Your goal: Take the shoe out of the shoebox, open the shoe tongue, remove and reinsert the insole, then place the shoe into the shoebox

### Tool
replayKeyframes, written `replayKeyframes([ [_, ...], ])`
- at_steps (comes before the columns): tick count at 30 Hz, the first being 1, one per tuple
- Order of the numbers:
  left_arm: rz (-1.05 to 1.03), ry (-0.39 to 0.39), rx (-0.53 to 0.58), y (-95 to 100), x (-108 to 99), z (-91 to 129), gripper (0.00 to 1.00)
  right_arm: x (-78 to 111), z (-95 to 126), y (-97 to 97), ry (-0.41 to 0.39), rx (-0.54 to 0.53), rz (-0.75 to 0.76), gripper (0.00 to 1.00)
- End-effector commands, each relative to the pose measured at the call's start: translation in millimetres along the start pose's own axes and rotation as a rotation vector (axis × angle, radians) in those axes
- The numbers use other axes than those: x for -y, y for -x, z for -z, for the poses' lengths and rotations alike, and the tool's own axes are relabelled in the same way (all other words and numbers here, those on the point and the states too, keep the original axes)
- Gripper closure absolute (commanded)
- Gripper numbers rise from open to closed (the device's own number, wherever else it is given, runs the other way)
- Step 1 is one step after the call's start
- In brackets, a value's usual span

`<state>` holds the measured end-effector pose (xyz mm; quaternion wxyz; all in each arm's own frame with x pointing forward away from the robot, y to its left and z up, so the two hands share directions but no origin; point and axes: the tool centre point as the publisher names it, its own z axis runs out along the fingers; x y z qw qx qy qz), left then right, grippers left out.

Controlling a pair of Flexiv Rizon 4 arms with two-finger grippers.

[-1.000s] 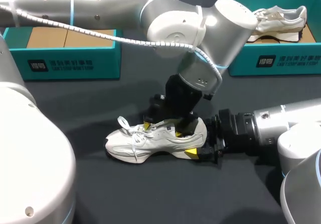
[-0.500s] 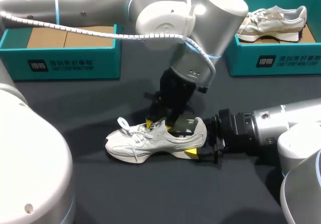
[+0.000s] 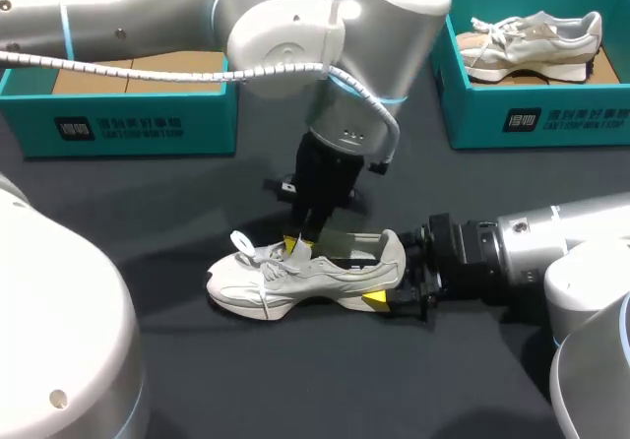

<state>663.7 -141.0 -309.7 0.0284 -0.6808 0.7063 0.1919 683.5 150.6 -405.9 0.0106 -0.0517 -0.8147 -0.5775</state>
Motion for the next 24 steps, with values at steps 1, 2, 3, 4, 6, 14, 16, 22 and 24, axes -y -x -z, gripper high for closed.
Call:
replayKeyframes([
  [1, 0.022, -0.033, -0.250, 36.8, -10.5, -3.8, 1.00, 0.3, -2.2, 0.4, -0.004, 0.001, 0.000, 1.00],
  [2, 0.034, -0.043, -0.274, 41.4, -11.3, -4.3, 1.00, 0.3, -2.2, 0.4, -0.004, 0.001, 0.000, 1.00],
  [3, 0.046, -0.050, -0.302, 46.2, -12.1, -4.6, 1.00, 0.3, -2.2, 0.4, -0.004, 0.001, 0.000, 1.00],
  [4, 0.048, -0.052, -0.323, 50.5, -12.9, -4.8, 1.00, 0.3, -2.2, 0.4, -0.004, 0.001, 0.000, 1.00],
  [6, 0.062, -0.065, -0.361, 58.4, -14.6, -5.5, 1.00, 0.3, -2.2, 0.4, -0.004, 0.001, 0.000, 1.00],
  [14, 0.090, -0.089, -0.431, 74.3, -15.6, -18.6, 1.00, 0.3, -2.2, 0.4, -0.004, 0.001, 0.000, 1.00],
  [16, 0.098, -0.081, -0.431, 75.1, -13.4, -23.8, 1.00, 0.3, -2.2, 0.4, -0.004, 0.001, 0.000, 1.00],
  [22, 0.129, -0.056, -0.401, 72.5, -5.1, -41.4, 0.96, 0.3, -2.2, 0.4, -0.004, 0.001, 0.000, 1.00],
  [24, 0.137, -0.048, -0.393, 71.0, -1.5, -46.8, 0.92, 0.3, -2.2, 0.4, -0.004, 0.001, 0.000, 1.00],
])
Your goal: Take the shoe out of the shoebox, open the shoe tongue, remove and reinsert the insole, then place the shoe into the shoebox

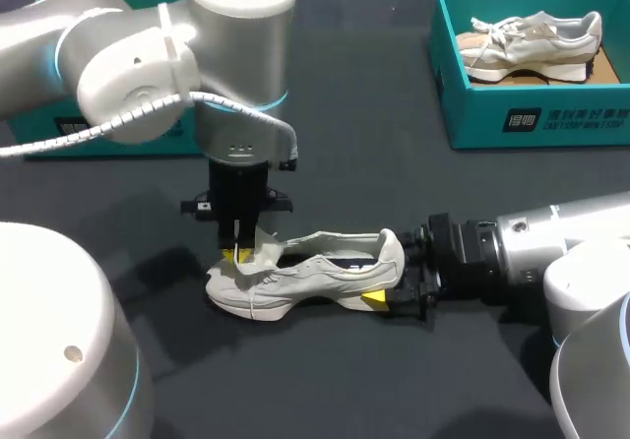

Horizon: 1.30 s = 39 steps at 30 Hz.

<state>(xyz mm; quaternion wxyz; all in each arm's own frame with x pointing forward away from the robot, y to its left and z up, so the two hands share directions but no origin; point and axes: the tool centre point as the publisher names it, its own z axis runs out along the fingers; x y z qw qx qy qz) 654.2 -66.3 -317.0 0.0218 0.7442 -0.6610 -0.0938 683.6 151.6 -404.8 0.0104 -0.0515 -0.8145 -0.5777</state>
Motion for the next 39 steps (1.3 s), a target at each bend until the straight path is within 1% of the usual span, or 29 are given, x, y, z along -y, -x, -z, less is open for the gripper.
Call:
replayKeyframes([
  [1, 0.009, 0.019, -0.160, 5.1, 7.3, -16.8, 0.89, 1.8, -1.5, 0.5, -0.004, 0.001, -0.001, 1.00],
  [5, 0.012, 0.032, -0.137, 5.9, 10.8, -25.0, 0.77, 1.8, -1.5, 0.5, -0.004, 0.001, -0.001, 1.00],
  [8, 0.006, 0.035, -0.112, 8.7, 11.1, -28.7, 0.63, 1.8, -1.5, 0.5, -0.004, 0.001, -0.001, 1.00],
  [11, 0.003, 0.031, -0.093, 12.6, 11.4, -31.2, 0.55, 1.8, -1.5, 0.5, -0.004, 0.001, -0.001, 1.00],
  [14, 0.001, 0.019, -0.063, 16.6, 11.8, -32.7, 0.52, 1.8, -1.5, 0.5, -0.004, 0.001, -0.001, 1.00],
  [18, -0.026, 0.008, -0.007, 19.6, 11.1, -37.4, 0.51, 1.8, -1.5, 0.5, -0.004, 0.001, -0.001, 1.00],
  [21, -0.038, -0.001, 0.006, 22.1, 9.1, -35.7, 0.51, 1.8, -1.5, 0.5, -0.004, 0.001, -0.001, 1.00],
  [26, -0.099, -0.034, -0.043, 27.5, 4.0, -6.7, 0.50, 1.8, -1.5, 0.5, -0.004, 0.001, -0.001, 1.00],
  [28, -0.134, -0.057, -0.077, 28.5, 1.9, 10.1, 0.44, 1.8, -1.5, 0.5, -0.004, 0.001, -0.001, 1.00],
  [29, -0.149, -0.073, -0.093, 28.4, 1.1, 19.3, 0.42, 1.8, -1.5, 0.5, -0.004, 0.001, -0.001, 1.00],
  [31, -0.202, -0.095, -0.134, 27.2, -0.5, 37.5, 0.42, 1.8, -1.5, 0.5, -0.004, 0.001, -0.001, 1.00],
  [35, -0.307, -0.153, -0.197, 18.2, -2.9, 71.8, 0.45, 1.8, -1.5, 0.5, -0.004, 0.001, -0.001, 1.00],
  [39, -0.464, -0.187, -0.231, 3.9, -7.7, 96.8, 0.49, 1.8, -1.5, 0.5, -0.004, 0.001, -0.001, 1.00],
])
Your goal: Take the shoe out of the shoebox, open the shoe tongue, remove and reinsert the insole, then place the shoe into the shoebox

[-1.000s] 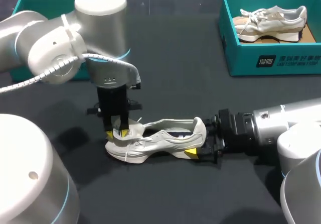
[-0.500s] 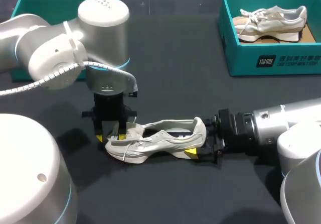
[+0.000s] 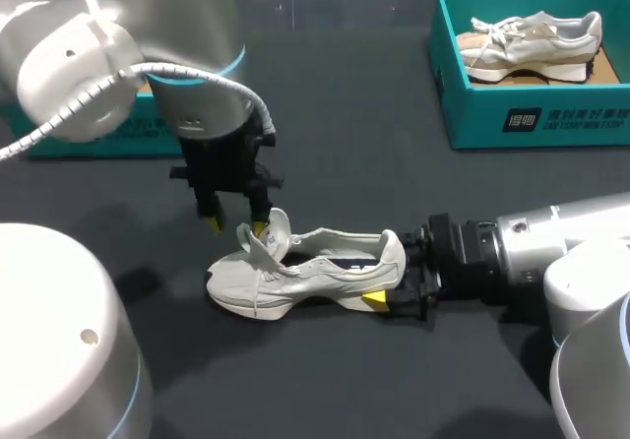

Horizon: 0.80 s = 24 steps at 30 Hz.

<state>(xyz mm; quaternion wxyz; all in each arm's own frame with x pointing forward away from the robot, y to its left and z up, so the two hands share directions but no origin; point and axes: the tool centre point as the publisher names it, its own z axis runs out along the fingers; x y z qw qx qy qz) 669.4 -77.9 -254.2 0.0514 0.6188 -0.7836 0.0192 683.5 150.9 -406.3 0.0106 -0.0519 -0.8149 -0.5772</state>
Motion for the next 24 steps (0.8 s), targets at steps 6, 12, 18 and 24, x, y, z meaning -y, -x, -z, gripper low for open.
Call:
replayKeyframes([
  [6, -0.489, -0.052, -0.077, -30.3, 4.5, 43.4, 1.00, 0.0, -1.8, 0.4, -0.003, 0.001, 0.000, 1.00],
  [12, -0.940, -0.047, -0.086, -41.3, 8.8, 49.0, 1.00, 0.0, -1.8, 0.4, -0.003, 0.001, 0.000, 1.00],
  [18, -0.940, -0.047, -0.086, -41.3, 8.8, 49.0, 1.00, 0.0, -1.8, 0.4, -0.003, 0.001, 0.000, 1.00],
  [24, -1.134, -0.099, -0.101, -52.1, 12.2, 43.6, 1.00, 0.0, -1.8, 0.4, -0.003, 0.001, 0.000, 1.00],
])
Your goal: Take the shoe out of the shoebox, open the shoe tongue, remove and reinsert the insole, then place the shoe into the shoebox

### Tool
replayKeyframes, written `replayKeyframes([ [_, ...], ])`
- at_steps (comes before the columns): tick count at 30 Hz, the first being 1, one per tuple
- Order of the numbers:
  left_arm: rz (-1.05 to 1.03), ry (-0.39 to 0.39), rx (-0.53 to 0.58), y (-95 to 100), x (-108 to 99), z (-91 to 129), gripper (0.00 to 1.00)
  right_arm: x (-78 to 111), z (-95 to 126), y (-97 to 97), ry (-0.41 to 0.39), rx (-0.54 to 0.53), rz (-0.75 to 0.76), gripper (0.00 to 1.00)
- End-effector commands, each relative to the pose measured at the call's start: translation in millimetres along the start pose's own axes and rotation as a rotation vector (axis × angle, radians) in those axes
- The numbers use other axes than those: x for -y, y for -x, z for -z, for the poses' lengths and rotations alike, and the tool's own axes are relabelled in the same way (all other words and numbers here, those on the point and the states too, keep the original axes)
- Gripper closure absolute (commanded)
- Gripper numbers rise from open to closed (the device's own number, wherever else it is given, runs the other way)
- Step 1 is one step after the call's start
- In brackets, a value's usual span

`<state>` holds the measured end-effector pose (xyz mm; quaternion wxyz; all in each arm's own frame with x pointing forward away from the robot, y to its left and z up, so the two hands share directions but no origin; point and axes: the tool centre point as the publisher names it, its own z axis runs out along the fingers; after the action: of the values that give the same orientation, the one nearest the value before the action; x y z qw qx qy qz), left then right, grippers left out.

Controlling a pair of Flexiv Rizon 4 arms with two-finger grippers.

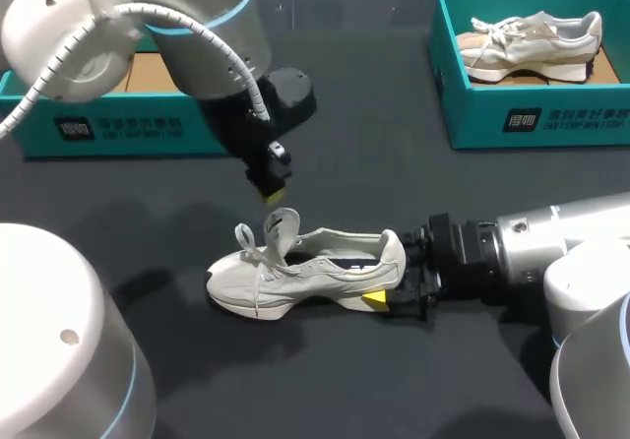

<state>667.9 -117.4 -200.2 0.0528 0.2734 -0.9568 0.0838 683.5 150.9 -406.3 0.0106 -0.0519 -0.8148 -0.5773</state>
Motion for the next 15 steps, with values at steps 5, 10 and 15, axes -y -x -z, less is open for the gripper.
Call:
replayKeyframes([
  [5, -0.702, -0.059, -0.091, -7.4, 22.7, -24.7, 1.00, 0.0, -1.7, 0.4, -0.003, 0.001, 0.000, 1.00],
  [10, -0.702, -0.059, -0.091, -7.4, 22.7, -24.7, 1.00, 0.0, -1.7, 0.4, -0.003, 0.001, 0.000, 1.00],
  [15, -0.718, -0.048, -0.090, -10.0, 25.6, -31.5, 1.00, 0.0, -1.7, 0.4, -0.003, 0.001, 0.000, 1.00],
])
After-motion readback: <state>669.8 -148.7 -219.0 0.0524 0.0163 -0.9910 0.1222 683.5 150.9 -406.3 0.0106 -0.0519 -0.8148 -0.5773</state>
